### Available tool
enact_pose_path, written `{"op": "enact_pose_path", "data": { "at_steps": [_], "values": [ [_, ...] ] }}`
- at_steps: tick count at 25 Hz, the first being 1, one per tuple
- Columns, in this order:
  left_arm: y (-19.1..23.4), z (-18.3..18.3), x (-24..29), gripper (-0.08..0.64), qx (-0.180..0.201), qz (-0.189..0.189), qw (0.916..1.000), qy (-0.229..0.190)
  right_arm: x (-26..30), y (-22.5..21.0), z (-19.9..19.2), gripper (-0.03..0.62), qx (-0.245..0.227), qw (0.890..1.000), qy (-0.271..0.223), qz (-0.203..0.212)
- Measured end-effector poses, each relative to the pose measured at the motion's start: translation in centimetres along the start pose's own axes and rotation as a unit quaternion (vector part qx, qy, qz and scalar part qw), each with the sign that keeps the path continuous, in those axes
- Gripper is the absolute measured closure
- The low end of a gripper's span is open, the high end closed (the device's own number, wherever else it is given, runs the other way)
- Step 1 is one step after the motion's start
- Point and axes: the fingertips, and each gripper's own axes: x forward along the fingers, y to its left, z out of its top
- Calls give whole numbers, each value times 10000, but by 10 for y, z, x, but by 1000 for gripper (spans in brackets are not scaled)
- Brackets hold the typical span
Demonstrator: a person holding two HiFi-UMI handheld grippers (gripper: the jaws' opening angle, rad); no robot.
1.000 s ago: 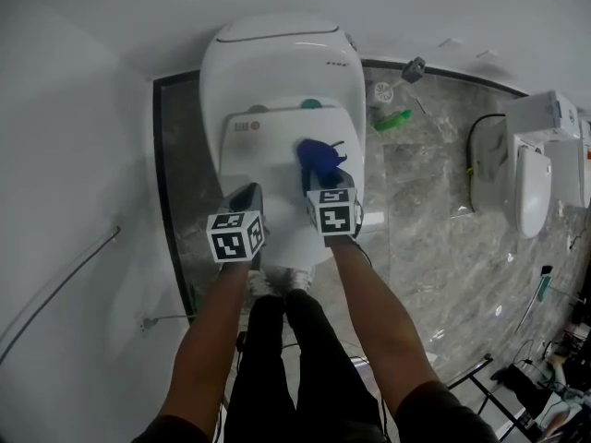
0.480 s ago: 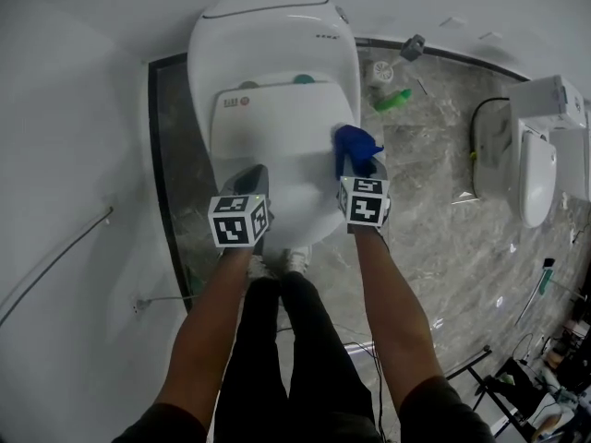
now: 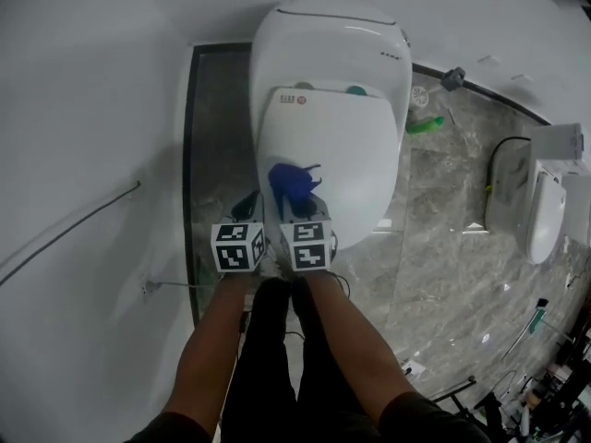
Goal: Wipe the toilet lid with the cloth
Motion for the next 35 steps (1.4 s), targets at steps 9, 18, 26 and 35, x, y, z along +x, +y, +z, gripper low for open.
{"op": "enact_pose_path", "data": {
  "at_steps": [9,18,26,35],
  "values": [
    [34,-36,-9,548,-237,107,9996,76,28,21,-23,535,-305,9992,224,-124],
    [-31,-31,-2,548,-200,-120,9997,44,-17,-53,-36,535,-128,9986,-92,-498],
    [-111,-30,17,548,413,-580,9973,170,-68,-158,-71,535,223,9930,-196,-1141],
    [-138,-39,9,548,622,-597,9963,55,-104,-213,-97,535,662,9852,-83,-1579]
  ]
}}
